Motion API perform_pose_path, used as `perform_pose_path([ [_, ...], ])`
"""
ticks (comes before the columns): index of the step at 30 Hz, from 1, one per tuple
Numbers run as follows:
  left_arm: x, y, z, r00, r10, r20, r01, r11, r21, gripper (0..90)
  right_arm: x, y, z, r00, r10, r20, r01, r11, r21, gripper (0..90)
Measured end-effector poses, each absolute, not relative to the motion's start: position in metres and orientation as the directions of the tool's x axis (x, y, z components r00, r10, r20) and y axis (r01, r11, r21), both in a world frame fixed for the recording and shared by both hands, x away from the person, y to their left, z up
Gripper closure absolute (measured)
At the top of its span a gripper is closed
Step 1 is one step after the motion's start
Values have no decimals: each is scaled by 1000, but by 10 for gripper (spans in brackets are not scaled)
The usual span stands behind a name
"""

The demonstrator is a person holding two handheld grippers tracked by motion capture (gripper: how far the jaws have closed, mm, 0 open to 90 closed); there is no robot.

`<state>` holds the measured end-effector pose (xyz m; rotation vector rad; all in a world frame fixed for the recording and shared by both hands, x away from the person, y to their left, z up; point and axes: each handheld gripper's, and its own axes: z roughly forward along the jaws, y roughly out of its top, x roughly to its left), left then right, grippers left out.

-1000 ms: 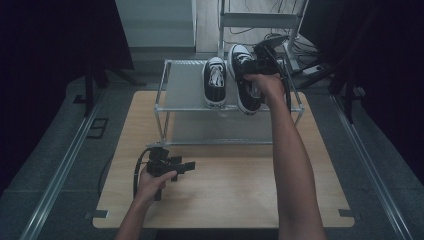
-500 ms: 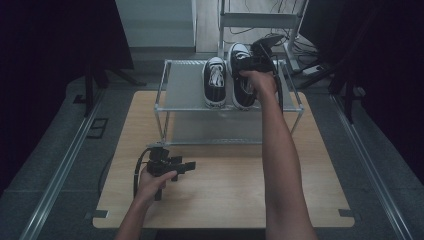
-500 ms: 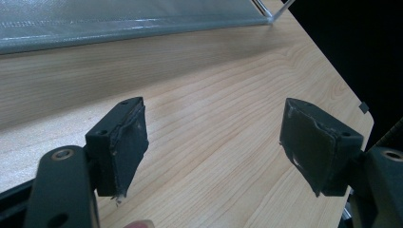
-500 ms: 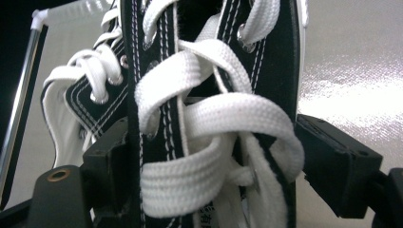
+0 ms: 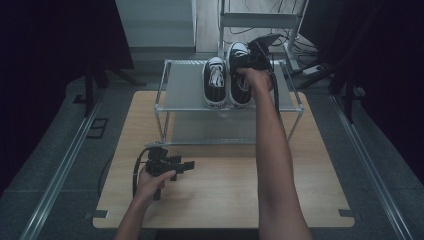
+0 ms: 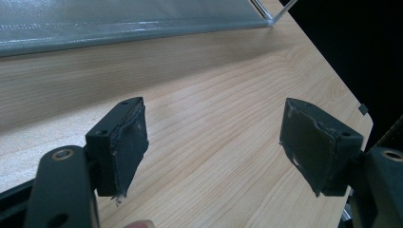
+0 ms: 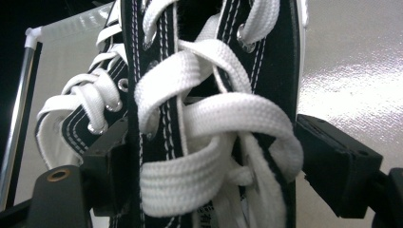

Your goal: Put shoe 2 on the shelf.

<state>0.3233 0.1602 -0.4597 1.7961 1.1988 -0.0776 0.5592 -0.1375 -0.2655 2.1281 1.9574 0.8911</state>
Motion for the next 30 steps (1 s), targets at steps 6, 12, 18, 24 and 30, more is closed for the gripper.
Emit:
perform_pose_path([
  [6,324,161,-460,513,692,-507,750,-74,658,243,564,-138,-270,4,936,352,878,-172,447,195],
  [12,324,160,-460,518,690,-506,749,-79,658,243,568,-140,-272,22,934,356,890,-181,420,193],
  [18,324,161,-460,515,691,-507,749,-75,658,243,571,-142,-275,41,931,362,895,-195,401,191],
  [24,323,161,-459,509,691,-513,751,-66,657,243,574,-143,-277,70,932,355,900,-213,381,189],
  [30,324,163,-459,510,693,-509,749,-67,659,243,577,-146,-278,96,939,329,893,-227,389,232],
])
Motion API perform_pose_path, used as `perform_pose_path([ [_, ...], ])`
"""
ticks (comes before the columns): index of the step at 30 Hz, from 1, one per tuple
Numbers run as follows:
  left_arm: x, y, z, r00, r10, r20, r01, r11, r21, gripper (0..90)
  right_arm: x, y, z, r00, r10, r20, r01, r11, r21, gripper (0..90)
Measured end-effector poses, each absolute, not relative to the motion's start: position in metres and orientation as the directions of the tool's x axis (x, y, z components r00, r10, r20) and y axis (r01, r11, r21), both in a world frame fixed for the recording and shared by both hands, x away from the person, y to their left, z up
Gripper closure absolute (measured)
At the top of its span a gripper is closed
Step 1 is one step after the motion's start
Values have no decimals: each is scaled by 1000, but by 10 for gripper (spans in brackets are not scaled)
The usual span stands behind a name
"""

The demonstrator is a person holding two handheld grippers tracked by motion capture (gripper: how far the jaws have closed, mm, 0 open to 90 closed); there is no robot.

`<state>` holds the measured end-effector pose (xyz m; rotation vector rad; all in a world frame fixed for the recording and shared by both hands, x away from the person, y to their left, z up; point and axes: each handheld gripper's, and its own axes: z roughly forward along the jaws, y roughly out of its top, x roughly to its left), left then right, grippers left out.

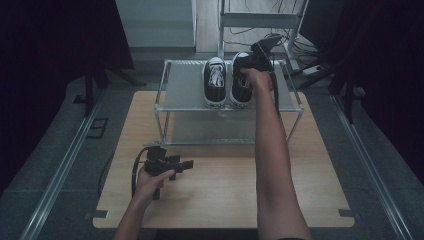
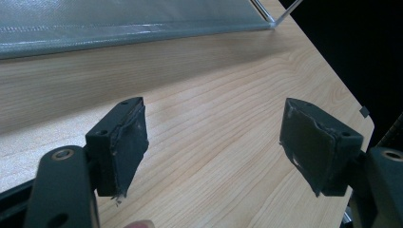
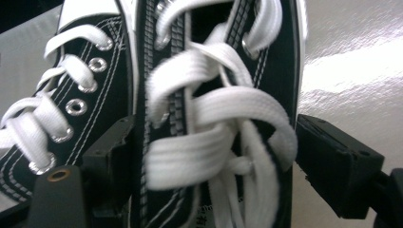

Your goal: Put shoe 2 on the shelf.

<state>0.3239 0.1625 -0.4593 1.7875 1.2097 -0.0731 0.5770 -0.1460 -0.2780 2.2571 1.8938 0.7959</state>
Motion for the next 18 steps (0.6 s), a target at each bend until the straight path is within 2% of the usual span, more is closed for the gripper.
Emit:
perform_pose_path([
  [4,324,162,-459,510,692,-510,749,-67,659,243,577,-142,-277,80,954,291,885,-202,420,254],
  [9,324,162,-459,512,692,-509,748,-67,661,243,575,-142,-276,58,953,298,885,-187,427,265],
  [18,324,162,-459,511,695,-506,748,-69,660,243,572,-143,-276,16,954,300,880,-156,449,238],
])
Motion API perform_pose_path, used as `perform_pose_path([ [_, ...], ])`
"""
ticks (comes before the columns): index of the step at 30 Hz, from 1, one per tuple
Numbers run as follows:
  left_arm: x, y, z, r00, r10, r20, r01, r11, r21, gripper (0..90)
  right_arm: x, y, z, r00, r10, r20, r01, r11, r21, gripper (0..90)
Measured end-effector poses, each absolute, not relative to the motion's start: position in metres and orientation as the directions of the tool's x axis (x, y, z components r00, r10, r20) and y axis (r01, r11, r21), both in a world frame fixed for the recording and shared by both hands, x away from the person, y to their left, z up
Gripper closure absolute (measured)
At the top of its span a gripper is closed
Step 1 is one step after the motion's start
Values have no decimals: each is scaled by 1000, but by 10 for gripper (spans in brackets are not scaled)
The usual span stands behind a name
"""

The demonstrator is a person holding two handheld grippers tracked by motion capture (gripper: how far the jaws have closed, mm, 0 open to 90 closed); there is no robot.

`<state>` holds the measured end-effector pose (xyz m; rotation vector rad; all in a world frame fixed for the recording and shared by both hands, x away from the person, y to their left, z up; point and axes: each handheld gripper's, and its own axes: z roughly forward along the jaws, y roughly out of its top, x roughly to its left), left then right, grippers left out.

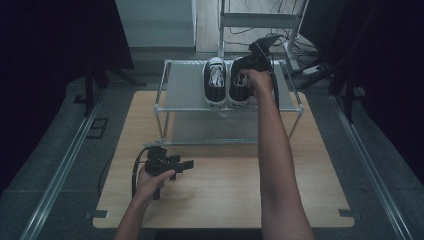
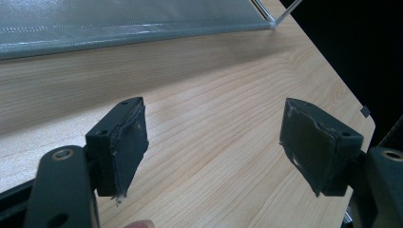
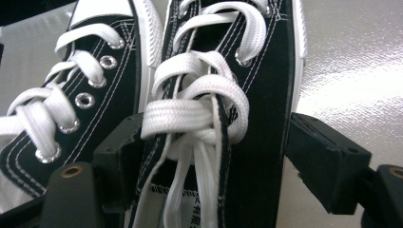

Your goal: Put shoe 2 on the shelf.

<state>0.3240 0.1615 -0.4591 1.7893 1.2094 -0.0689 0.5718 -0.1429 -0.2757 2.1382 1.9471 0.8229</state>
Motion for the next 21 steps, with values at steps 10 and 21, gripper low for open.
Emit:
perform_pose_path([
  [10,323,160,-458,517,698,-496,743,-78,665,242,543,-152,-258,-136,936,323,824,-74,562,257],
  [21,322,163,-458,508,711,-487,740,-71,669,243,496,-171,-252,-318,876,364,757,3,653,297],
])
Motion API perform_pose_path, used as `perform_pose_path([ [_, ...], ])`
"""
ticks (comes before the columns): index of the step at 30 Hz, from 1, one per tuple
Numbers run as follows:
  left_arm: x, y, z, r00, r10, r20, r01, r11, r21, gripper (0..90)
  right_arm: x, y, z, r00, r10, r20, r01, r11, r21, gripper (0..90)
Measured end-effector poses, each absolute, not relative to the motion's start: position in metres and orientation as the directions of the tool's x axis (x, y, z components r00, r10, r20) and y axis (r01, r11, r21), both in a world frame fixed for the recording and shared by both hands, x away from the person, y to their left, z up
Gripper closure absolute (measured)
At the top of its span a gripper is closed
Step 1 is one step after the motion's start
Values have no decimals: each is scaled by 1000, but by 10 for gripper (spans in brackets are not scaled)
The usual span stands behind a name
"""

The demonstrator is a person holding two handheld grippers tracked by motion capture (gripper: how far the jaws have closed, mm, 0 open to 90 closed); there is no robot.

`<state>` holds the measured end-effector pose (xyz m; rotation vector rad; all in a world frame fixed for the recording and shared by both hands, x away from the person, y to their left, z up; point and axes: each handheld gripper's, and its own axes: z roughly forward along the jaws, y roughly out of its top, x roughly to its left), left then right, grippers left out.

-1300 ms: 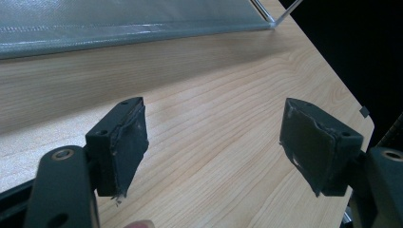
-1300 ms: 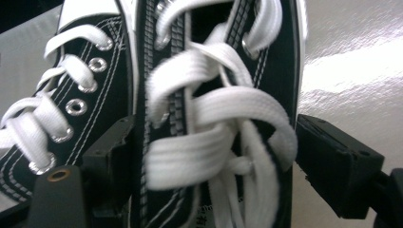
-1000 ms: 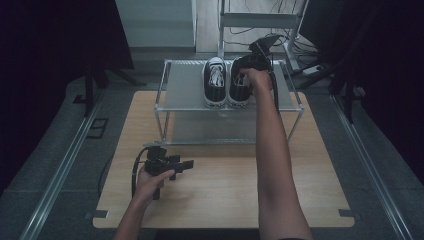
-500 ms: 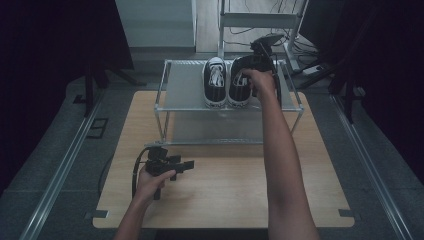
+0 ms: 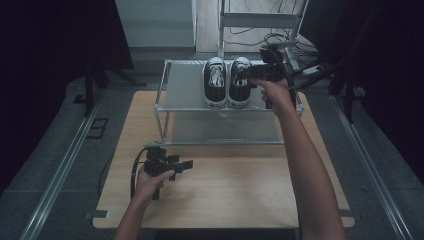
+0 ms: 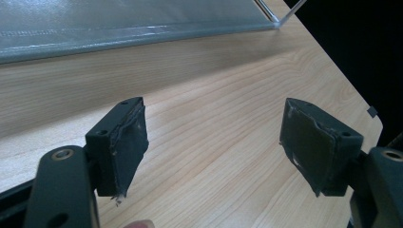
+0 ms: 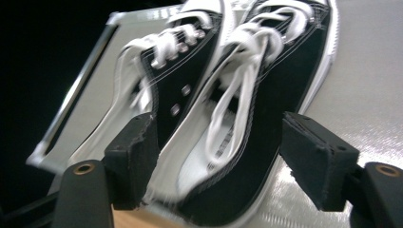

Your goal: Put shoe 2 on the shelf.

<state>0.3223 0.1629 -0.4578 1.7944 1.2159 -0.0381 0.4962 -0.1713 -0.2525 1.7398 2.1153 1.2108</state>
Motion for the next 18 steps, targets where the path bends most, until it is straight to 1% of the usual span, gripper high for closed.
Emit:
perform_pose_path([
  [8,321,161,-458,514,716,-472,736,-86,671,243,463,-186,-255,-413,838,357,704,45,709,321],
  [18,320,161,-457,518,719,-464,734,-94,673,242,427,-208,-278,-512,787,345,651,93,754,349],
])
